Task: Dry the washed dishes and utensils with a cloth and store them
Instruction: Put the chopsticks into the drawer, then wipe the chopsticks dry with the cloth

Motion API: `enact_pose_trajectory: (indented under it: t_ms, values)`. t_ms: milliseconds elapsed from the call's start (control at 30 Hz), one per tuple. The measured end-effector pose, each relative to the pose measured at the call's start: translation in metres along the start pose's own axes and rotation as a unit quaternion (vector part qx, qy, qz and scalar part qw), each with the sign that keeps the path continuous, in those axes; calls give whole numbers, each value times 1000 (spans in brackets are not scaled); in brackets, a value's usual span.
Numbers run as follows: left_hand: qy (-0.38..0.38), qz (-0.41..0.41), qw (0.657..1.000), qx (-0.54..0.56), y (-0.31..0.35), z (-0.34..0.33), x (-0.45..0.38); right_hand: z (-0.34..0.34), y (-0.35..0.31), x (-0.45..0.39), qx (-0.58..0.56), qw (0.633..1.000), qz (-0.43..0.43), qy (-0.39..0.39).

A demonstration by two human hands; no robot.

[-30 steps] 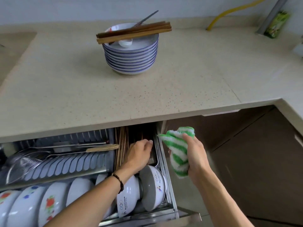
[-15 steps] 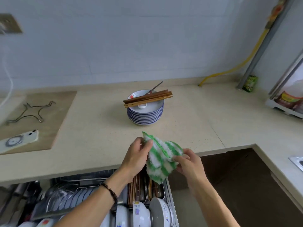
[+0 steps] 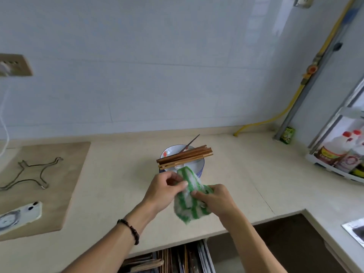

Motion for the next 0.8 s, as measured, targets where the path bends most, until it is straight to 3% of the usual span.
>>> enact_pose_trajectory:
  t_ms: [167,333,533,667,800]
  values:
    - [-56,22,997,-46,-1,7,-31,24,-1,-21,-46,995,-45,72]
    - [-72,-23,970,-233,-1,-4,-79,60,7,-48,-85,982,-77,152]
    - [-56,-67,879,-468,1,-35,-142,85,34,-91,-142,972,-108,153]
    - [-32,-79,786,-612,-8,-48,-179,98,48,-111,-163,969,-116,146]
    - [-33,-56,747,-661,-23,-55,-197,104,56,-125,-159,973,-126,110]
Point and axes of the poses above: each hand's wrist, its own x-axis away from the middle knuckle, its own z-axis out of the back of the hand, y = z × x, the point moved 6 cm from there along -x, towards the middle knuckle, and after that the axes turned 8 degrees about -y, right-handed, at the moved point
